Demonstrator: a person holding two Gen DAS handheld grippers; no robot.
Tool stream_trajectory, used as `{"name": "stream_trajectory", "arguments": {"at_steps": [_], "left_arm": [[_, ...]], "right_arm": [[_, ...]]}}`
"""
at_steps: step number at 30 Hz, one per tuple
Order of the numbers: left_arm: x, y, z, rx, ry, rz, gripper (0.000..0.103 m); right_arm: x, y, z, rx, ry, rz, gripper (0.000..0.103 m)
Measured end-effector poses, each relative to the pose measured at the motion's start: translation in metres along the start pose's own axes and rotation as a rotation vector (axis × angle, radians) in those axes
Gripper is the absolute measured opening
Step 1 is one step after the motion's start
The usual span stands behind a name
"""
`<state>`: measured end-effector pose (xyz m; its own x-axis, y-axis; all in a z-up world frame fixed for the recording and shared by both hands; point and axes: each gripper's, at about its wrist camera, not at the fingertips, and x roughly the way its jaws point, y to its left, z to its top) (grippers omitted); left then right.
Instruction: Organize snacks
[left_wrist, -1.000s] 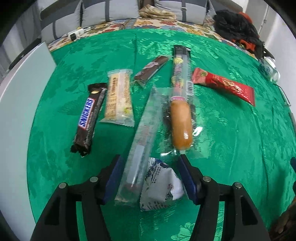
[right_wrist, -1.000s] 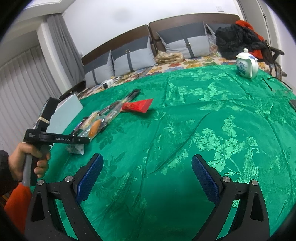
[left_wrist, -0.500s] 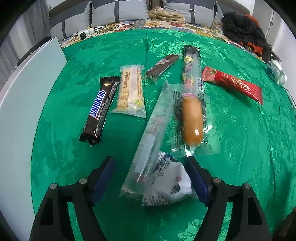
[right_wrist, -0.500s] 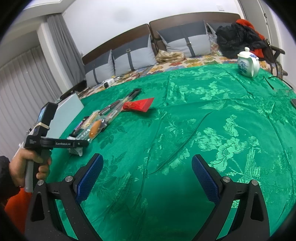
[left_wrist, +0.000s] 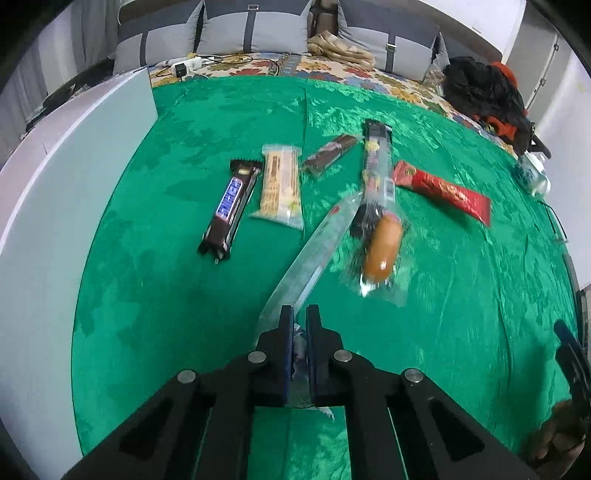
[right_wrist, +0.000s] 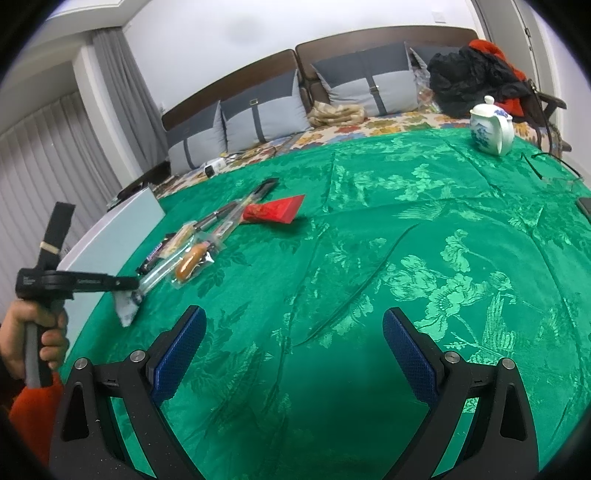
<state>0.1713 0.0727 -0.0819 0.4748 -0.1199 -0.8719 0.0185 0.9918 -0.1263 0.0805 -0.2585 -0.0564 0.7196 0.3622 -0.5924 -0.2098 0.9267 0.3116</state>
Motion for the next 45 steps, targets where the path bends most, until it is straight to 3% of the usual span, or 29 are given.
{"name": "stream_trajectory", "arguments": {"at_steps": [10,11,13,14,15,16,23,27,30,34,35,36,37,38,42,45], "left_arm": [[-0.013,0.008,-0.011,0.051,0.015,-0.039,0.009],[-0.013,0.010,-0.010,0.048,0.016,-0.039,0.015],[-0.014,0.013,-0.009,0.042,0.012,-0.036,0.041],[-0.016,0.013,-0.010,0.040,-0.001,-0.028,0.066],[-0.020,0.014,-0.010,0.040,-0.027,-0.018,0.079],[-0.024,0.013,-0.010,0.045,-0.053,-0.012,0.080],[-0.019,0.011,0.006,0.083,-0.040,-0.020,0.080],[0.002,0.015,0.020,0.057,0.013,-0.034,0.067],[0.018,0.004,0.021,0.124,0.050,-0.025,0.064],[0.041,-0.021,0.027,0.245,0.105,0.045,0.064],[0.049,-0.026,0.028,0.258,0.133,0.065,0.059],[0.049,-0.028,0.031,0.249,0.122,0.052,0.041],[0.050,-0.029,0.034,0.237,0.138,0.039,0.037],[0.051,-0.030,0.037,0.225,0.148,0.036,0.021],[0.051,-0.035,0.035,0.254,0.144,0.057,0.017],[0.039,-0.026,0.032,0.198,0.111,0.031,0.017]], "right_arm": [[-0.002,0.000,0.000,0.001,0.003,0.001,0.098],[-0.002,0.000,0.000,-0.001,0.003,0.001,0.098],[-0.002,0.000,0.000,-0.003,0.002,0.001,0.098],[-0.002,0.000,0.000,-0.003,0.001,0.001,0.098],[-0.002,0.000,0.000,-0.002,0.001,0.001,0.098],[-0.002,-0.001,0.000,0.001,0.000,0.000,0.098],[-0.004,-0.006,0.001,0.023,-0.005,-0.002,0.098],[-0.002,-0.005,0.000,0.022,0.004,-0.006,0.098],[0.000,-0.003,-0.002,0.011,0.010,-0.008,0.098],[0.004,-0.002,-0.004,0.005,0.027,-0.008,0.098],[0.005,-0.001,-0.004,0.003,0.029,-0.008,0.098],[0.004,0.000,-0.004,0.001,0.028,-0.008,0.098],[0.004,0.000,-0.004,-0.002,0.025,-0.008,0.098],[0.003,0.000,-0.003,-0.006,0.021,-0.008,0.098],[0.003,-0.003,-0.002,0.005,0.019,-0.008,0.098],[0.002,-0.006,-0.001,0.018,0.018,-0.008,0.098]]}}
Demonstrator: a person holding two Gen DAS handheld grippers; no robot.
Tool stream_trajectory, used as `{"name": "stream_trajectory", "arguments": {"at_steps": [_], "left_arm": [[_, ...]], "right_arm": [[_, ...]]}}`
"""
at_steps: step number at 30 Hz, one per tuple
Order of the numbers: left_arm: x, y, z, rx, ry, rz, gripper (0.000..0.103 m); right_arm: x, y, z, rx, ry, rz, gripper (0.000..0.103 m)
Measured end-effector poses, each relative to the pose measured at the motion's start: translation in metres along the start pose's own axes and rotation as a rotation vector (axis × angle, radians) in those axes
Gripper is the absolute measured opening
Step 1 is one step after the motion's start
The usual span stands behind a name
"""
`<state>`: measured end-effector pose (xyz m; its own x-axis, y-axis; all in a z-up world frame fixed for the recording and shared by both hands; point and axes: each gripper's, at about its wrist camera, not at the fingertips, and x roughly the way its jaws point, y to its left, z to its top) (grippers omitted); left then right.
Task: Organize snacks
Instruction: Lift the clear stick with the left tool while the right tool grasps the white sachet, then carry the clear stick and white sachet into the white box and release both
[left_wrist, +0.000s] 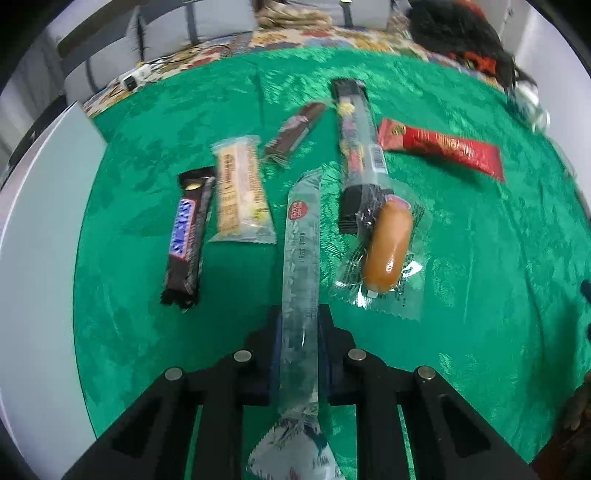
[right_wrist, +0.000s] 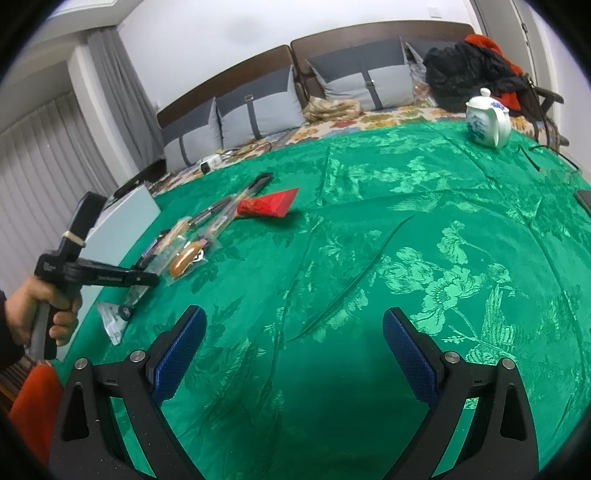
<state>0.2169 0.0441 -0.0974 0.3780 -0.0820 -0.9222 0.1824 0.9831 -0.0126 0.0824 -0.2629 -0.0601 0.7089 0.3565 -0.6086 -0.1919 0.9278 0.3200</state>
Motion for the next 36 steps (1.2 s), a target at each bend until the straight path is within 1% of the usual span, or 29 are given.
{"name": "stream_trajectory", "arguments": {"at_steps": [4,7,9,12,13,15,17,19,21,23,24,25,26,28,31,33,34,36], "left_arm": [[-0.031,0.018,-0.012,-0.096,-0.073,-0.059,0.017],[-0.058,0.039,-0.018,-0.173,-0.134,-0.094,0.017],[-0.075,0.056,-0.021,-0.231,-0.174,-0.123,0.017],[-0.103,0.084,-0.029,-0.295,-0.232,-0.152,0.017],[-0.110,0.090,-0.033,-0.301,-0.245,-0.154,0.017],[-0.124,0.103,-0.041,-0.310,-0.264,-0.156,0.017],[-0.134,0.113,-0.049,-0.313,-0.275,-0.148,0.017],[-0.143,0.121,-0.061,-0.319,-0.291,-0.123,0.017],[-0.151,0.129,-0.073,-0.326,-0.299,-0.095,0.017],[-0.158,0.138,-0.087,-0.341,-0.304,-0.081,0.017],[-0.161,0.143,-0.093,-0.348,-0.307,-0.080,0.017],[-0.164,0.148,-0.100,-0.352,-0.310,-0.078,0.017],[-0.167,0.153,-0.105,-0.353,-0.313,-0.071,0.017],[-0.174,0.165,-0.116,-0.363,-0.318,-0.061,0.017],[-0.185,0.195,-0.130,-0.409,-0.329,-0.062,0.017],[-0.194,0.217,-0.138,-0.428,-0.344,-0.033,0.017],[-0.200,0.230,-0.144,-0.437,-0.352,-0.005,0.017],[-0.207,0.257,-0.153,-0.463,-0.355,0.039,0.017]], "right_arm": [[0.001,0.001,0.000,-0.007,0.009,0.003,0.098],[0.006,0.004,-0.003,-0.014,0.051,0.034,0.098],[0.010,0.009,-0.006,-0.009,0.092,0.071,0.098],[0.021,0.034,-0.006,0.001,0.177,0.169,0.098],[0.026,0.049,-0.004,-0.014,0.199,0.211,0.098],[0.039,0.092,-0.001,-0.096,0.242,0.275,0.098],[0.055,0.135,0.002,-0.183,0.282,0.320,0.098],[0.073,0.176,0.000,-0.273,0.312,0.359,0.098],[0.097,0.212,-0.006,-0.371,0.352,0.344,0.097],[0.123,0.234,-0.016,-0.440,0.396,0.266,0.095],[0.132,0.237,-0.020,-0.450,0.423,0.248,0.086],[0.135,0.239,-0.022,-0.462,0.404,0.219,0.032],[0.133,0.239,-0.021,-0.468,0.385,0.209,0.032],[0.130,0.232,-0.014,-0.409,0.390,0.201,0.025],[0.119,0.229,-0.005,-0.401,0.365,0.191,0.023],[0.108,0.234,0.006,-0.394,0.340,0.205,0.023],[0.100,0.239,0.014,-0.395,0.318,0.219,0.023],[0.083,0.261,0.035,-0.397,0.271,0.272,0.023]]}}
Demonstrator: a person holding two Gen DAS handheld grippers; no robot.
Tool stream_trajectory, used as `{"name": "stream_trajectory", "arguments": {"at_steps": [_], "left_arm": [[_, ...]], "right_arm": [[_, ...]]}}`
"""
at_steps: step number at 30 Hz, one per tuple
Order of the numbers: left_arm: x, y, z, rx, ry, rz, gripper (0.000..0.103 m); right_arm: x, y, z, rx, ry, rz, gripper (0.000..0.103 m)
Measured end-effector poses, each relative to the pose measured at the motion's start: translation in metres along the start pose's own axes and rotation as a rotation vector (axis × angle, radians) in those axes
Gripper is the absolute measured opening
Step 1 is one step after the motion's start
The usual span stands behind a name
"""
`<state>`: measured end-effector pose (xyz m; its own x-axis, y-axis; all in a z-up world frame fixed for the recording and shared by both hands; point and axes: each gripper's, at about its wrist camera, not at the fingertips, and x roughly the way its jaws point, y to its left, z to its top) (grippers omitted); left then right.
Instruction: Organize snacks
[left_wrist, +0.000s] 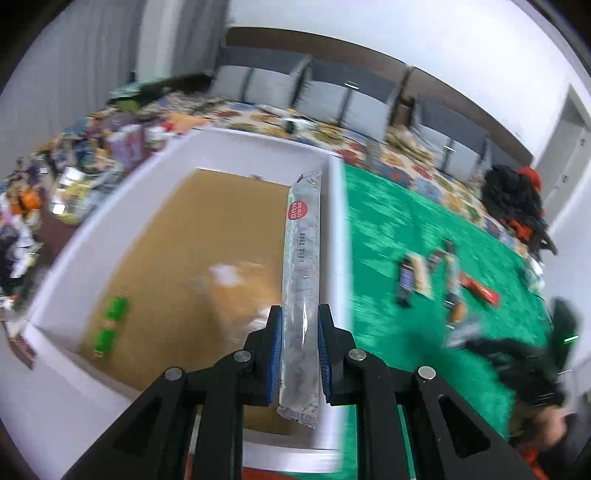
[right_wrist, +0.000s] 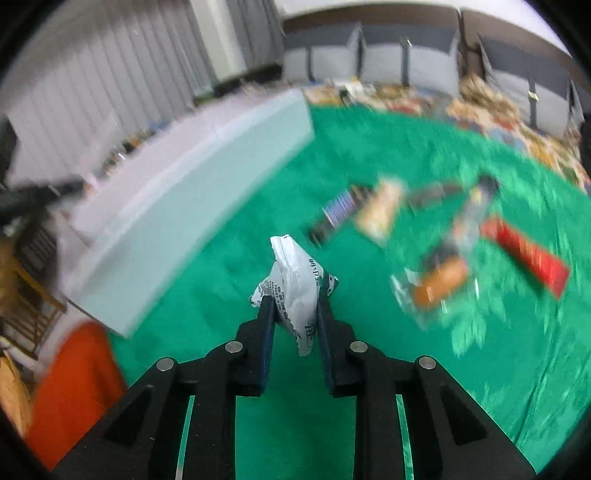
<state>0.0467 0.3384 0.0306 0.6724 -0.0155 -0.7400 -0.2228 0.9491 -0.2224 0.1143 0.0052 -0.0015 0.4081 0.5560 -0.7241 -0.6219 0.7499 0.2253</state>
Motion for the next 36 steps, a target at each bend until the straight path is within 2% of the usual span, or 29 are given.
{"name": "stream_trajectory", "arguments": {"at_steps": [5,8,9,10,11,12,14,16,18,21,22,26,29,31,33,36], "left_arm": [[-0.001,0.052,0.008,-0.031,0.010,0.112,0.017],[0.009,0.062,0.008,-0.009,0.039,0.182,0.020],[0.013,0.067,0.007,-0.007,0.045,0.230,0.029],[0.016,0.072,0.006,-0.011,0.051,0.260,0.041],[0.016,0.076,0.004,-0.019,0.046,0.282,0.071],[0.014,0.079,0.004,-0.028,0.024,0.297,0.088],[0.006,0.084,-0.002,-0.045,-0.017,0.310,0.089],[0.001,0.083,-0.005,-0.055,-0.021,0.304,0.089],[-0.002,0.074,-0.007,-0.045,-0.046,0.298,0.089],[-0.005,0.037,-0.007,0.015,-0.095,0.211,0.089],[-0.005,0.017,-0.007,0.059,-0.113,0.174,0.089],[0.007,-0.053,-0.013,0.230,-0.155,0.116,0.089],[0.032,-0.090,-0.016,0.321,-0.125,0.160,0.089],[0.052,-0.103,-0.020,0.340,-0.074,0.184,0.089],[0.065,-0.114,-0.027,0.364,-0.026,0.215,0.089],[0.064,-0.124,-0.040,0.429,-0.029,0.264,0.089]], "right_arm": [[-0.017,0.060,0.067,-0.027,-0.099,0.166,0.023],[-0.005,0.111,0.097,-0.039,-0.097,0.284,0.029],[0.004,0.125,0.103,-0.036,-0.073,0.319,0.048],[0.016,0.139,0.107,-0.030,-0.026,0.371,0.076],[0.028,0.149,0.110,-0.022,0.014,0.413,0.076],[0.032,0.155,0.108,-0.023,0.026,0.424,0.075],[0.032,0.156,0.097,-0.039,0.020,0.409,0.075],[0.029,0.140,0.081,-0.040,0.008,0.360,0.075],[0.028,0.114,0.055,-0.041,0.004,0.249,0.076],[0.026,0.059,0.007,-0.034,0.018,0.053,0.075],[0.024,0.038,-0.010,-0.026,0.028,-0.007,0.075],[0.002,-0.051,-0.070,0.060,0.065,-0.215,0.075],[-0.030,-0.111,-0.095,0.145,0.052,-0.348,0.075],[-0.049,-0.147,-0.109,0.201,0.039,-0.427,0.075],[-0.065,-0.164,-0.115,0.245,0.029,-0.472,0.075],[-0.080,-0.188,-0.127,0.311,0.014,-0.507,0.075]]}}
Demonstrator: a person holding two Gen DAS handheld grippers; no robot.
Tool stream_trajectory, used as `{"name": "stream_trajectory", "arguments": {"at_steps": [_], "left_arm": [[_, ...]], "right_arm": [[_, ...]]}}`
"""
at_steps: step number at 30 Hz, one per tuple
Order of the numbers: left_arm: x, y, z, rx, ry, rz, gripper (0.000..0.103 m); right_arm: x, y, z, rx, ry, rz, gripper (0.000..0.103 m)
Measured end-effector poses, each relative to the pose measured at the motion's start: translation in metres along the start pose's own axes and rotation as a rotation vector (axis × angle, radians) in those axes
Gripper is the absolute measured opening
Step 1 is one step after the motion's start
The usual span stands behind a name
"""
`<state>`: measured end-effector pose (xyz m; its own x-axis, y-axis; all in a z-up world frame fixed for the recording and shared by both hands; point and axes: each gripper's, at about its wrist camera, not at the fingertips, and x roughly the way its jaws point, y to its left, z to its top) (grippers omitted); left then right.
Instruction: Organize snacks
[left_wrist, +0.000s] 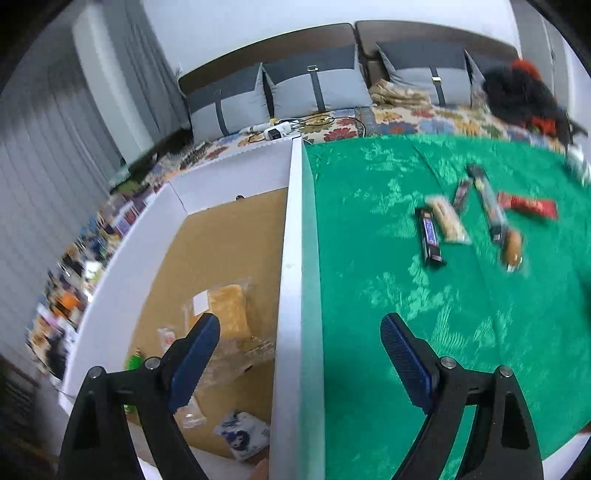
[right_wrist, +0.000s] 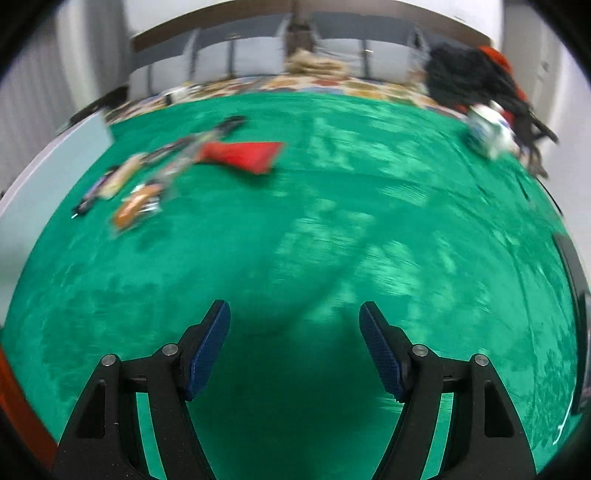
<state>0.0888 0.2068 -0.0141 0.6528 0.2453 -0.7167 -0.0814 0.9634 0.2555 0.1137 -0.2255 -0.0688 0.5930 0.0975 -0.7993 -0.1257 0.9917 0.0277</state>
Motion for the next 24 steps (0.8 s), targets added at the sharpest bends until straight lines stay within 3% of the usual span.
{"name": "stream_trajectory", "arguments": {"at_steps": [8,14,19,24], "left_arm": [[-0.013,0.000,-0.021,-0.009,0.029,-0.007,0.089],[-0.015,-0.014,-0.023,0.039,0.028,-0.007,0.089],[-0.014,-0.024,-0.022,0.067,0.040,-0.017,0.089],[-0.023,-0.025,-0.019,0.047,0.021,0.065,0.090]], "right_arm": [[0.014,-0.002,-0.005,-0.013,0.003,-0.009,0.075],[0.015,0.002,-0.016,-0.022,-0.013,-0.027,0.076],[0.016,0.002,-0.017,-0.023,-0.006,-0.025,0.084],[0.015,0.001,-0.018,-0.021,-0.004,-0.017,0.087]]}}
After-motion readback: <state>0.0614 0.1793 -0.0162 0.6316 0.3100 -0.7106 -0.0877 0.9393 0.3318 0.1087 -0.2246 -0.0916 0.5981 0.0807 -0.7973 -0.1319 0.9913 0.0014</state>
